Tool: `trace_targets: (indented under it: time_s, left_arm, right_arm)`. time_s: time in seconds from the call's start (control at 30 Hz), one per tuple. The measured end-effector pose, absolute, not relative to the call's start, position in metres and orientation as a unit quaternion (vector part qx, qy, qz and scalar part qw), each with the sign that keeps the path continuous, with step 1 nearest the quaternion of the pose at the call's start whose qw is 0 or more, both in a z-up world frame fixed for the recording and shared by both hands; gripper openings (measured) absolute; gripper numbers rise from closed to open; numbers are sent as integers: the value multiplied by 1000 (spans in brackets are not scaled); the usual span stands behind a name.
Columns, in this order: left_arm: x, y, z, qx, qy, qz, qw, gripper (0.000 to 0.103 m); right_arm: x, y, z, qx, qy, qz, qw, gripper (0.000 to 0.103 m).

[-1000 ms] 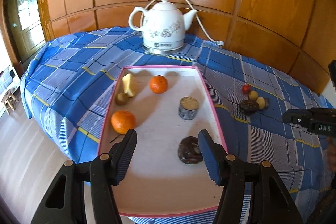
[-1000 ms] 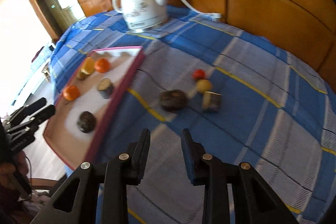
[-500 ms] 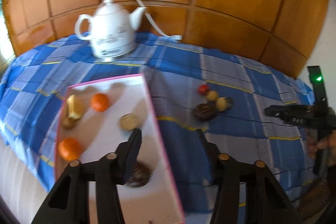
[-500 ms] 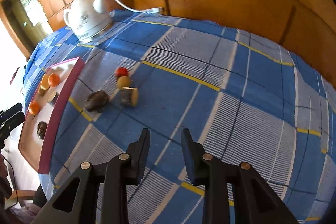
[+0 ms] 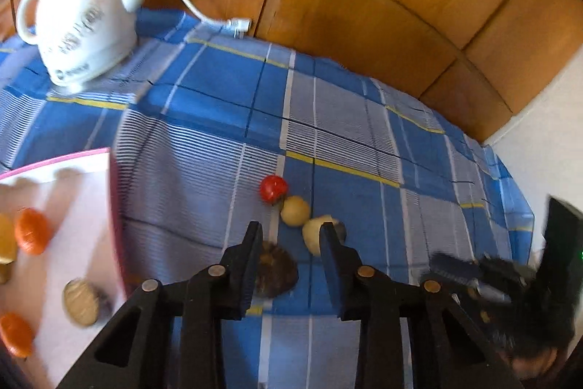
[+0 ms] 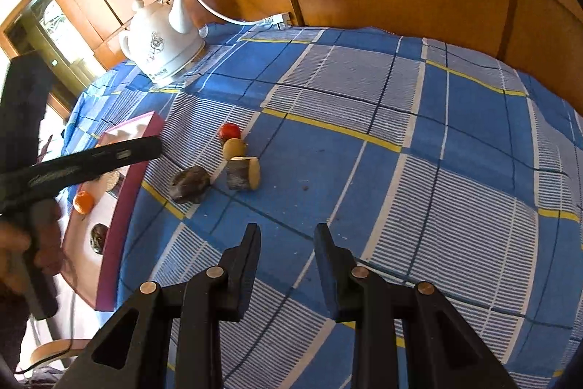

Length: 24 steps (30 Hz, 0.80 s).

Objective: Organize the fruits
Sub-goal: 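Move the left tool toward the red tomato beside the dark fruits, then grasp the red tomato with the left tool and lift it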

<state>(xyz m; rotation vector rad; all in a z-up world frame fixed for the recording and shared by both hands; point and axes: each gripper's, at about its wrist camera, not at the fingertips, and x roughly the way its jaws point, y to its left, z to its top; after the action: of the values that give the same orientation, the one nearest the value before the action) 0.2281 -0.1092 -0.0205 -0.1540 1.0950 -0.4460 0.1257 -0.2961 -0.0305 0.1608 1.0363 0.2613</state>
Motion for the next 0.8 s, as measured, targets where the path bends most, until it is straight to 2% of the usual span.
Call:
trace_targets:
  time_s: [0.27, 0.53, 0.7, 0.8]
  left_arm:
    - [275, -126, -52, -110, 551, -189, 805, 33]
    - [287, -133, -77, -129, 580, -181, 784, 31]
    - [288, -130, -75, -139, 571, -184, 788, 19]
    - [284, -127, -67, -128, 559, -193, 796, 15]
  right_arm:
    - [126, -298, -26, 94, 490, 129, 857, 30]
    - [125, -296, -21, 96, 486, 139, 858, 30]
    - [125, -294, -21, 91, 487, 139, 858, 30]
    - [126, -296, -23, 91, 489, 135, 857, 30]
